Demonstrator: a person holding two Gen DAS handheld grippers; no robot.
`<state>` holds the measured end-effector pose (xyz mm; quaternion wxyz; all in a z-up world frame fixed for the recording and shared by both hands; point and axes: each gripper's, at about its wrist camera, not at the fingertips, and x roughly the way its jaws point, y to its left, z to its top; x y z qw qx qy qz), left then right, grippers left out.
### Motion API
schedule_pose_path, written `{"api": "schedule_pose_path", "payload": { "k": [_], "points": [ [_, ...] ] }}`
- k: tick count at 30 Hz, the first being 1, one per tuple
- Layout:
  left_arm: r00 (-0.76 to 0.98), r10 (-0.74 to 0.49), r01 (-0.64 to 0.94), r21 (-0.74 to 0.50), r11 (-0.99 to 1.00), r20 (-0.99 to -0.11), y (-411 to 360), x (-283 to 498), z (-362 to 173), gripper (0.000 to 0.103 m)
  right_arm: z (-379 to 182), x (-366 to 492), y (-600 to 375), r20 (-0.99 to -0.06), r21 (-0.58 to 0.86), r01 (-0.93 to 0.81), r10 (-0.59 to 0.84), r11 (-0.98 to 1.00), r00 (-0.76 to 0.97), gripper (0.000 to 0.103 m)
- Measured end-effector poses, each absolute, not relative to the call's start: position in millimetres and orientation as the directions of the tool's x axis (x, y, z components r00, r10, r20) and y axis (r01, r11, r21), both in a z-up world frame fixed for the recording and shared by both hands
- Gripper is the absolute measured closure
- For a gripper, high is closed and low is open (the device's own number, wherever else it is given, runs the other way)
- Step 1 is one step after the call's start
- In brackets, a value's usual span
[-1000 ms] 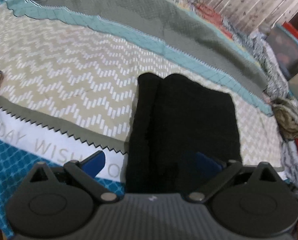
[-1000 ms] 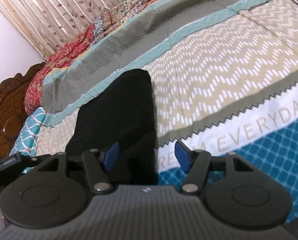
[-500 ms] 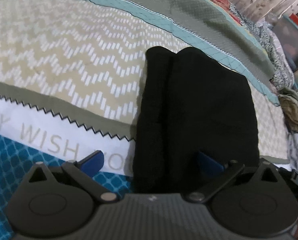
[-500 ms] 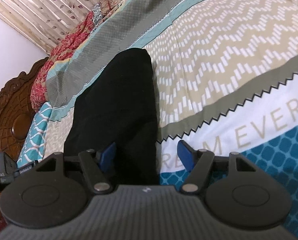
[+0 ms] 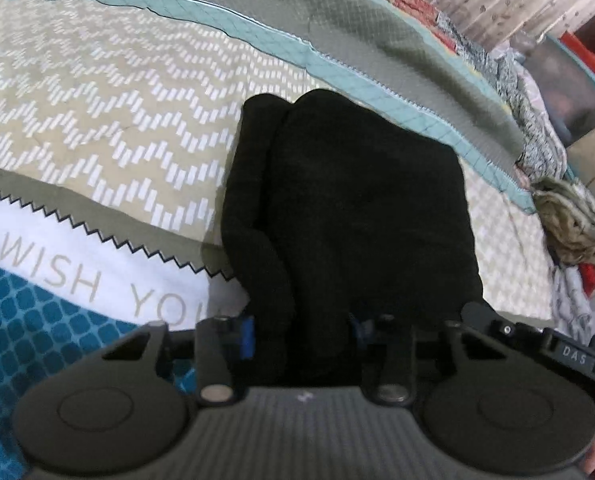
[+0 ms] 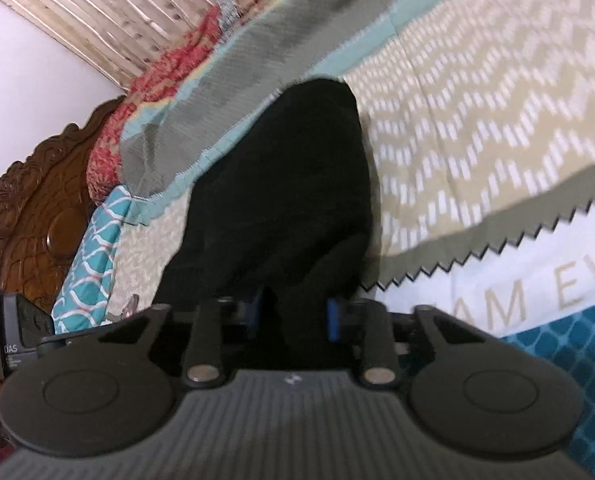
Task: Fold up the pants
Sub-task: 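Grasp the folded black pants with both tools at their sides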
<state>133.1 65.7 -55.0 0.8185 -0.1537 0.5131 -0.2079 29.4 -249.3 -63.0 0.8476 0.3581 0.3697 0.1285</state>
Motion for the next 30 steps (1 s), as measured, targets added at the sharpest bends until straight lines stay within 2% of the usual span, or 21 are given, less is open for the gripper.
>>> {"api": "schedule_pose_path", "payload": {
  "k": [3,8,11,12,13,16,17,18,20,21,24,26,28,30],
  "points": [
    [0.386,-0.532,0.203,-0.494,0.846,-0.754,66,124,-47,0.067,-50,18,-252,-0.503,0.702,0.020,0.476,0.711,0.722,0.085],
    [0.339,-0.596,0.199,-0.564,0.802,-0.728,72,102,-51,0.067,-37,-2,-257,-0.491,0.695,0.005,0.470,0.719,0.733,0.085],
    [0.324,-0.587,0.166,-0.566,0.807,-0.742,78,98,-65,0.064,-46,-11,-258,-0.515,0.700,0.023,0.483,0.714,0.708,0.085],
    [0.323,-0.580,0.151,-0.564,0.812,-0.748,79,98,-69,0.057,-52,-12,-257,-0.528,0.698,0.035,0.481,0.715,0.700,0.085],
    [0.321,-0.569,0.128,-0.560,0.819,-0.757,80,100,-72,0.045,-57,-13,-256,-0.537,0.699,0.050,0.477,0.714,0.696,0.085],
    [0.313,-0.571,0.126,-0.562,0.817,-0.759,80,105,-71,0.032,-67,-10,-261,-0.542,0.724,0.107,0.465,0.682,0.700,0.075],
    [0.318,-0.563,0.138,-0.550,0.824,-0.763,77,106,-69,0.029,-69,-9,-263,-0.539,0.730,0.117,0.462,0.674,0.705,0.063],
    [0.329,-0.548,0.151,-0.530,0.834,-0.769,76,107,-66,0.023,-69,-9,-265,-0.538,0.730,0.123,0.456,0.672,0.709,0.040],
    [0.355,-0.515,0.167,-0.489,0.856,-0.780,73,112,-60,0.016,-69,-8,-269,-0.532,0.727,0.126,0.438,0.675,0.724,0.024],
    [0.361,-0.509,0.173,-0.481,0.860,-0.781,72,114,-59,0.015,-70,-6,-270,-0.529,0.728,0.122,0.440,0.675,0.726,0.024],
    [0.363,-0.499,0.182,-0.466,0.866,-0.787,68,122,-59,0.015,-74,4,-266,-0.528,0.739,0.116,0.463,0.664,0.712,0.024],
    [0.356,-0.491,0.191,-0.453,0.871,-0.795,61,125,-63,0.019,-81,18,-253,-0.539,0.737,0.098,0.495,0.669,0.681,0.025],
    [0.350,-0.473,0.193,-0.432,0.881,-0.809,53,126,-70,0.033,-85,24,-238,-0.551,0.724,0.062,0.521,0.687,0.651,0.033],
    [0.369,-0.443,0.200,-0.395,0.897,-0.817,48,121,-70,0.039,-81,25,-225,-0.577,0.674,0.040,0.491,0.738,0.653,0.038]
  ]
}}
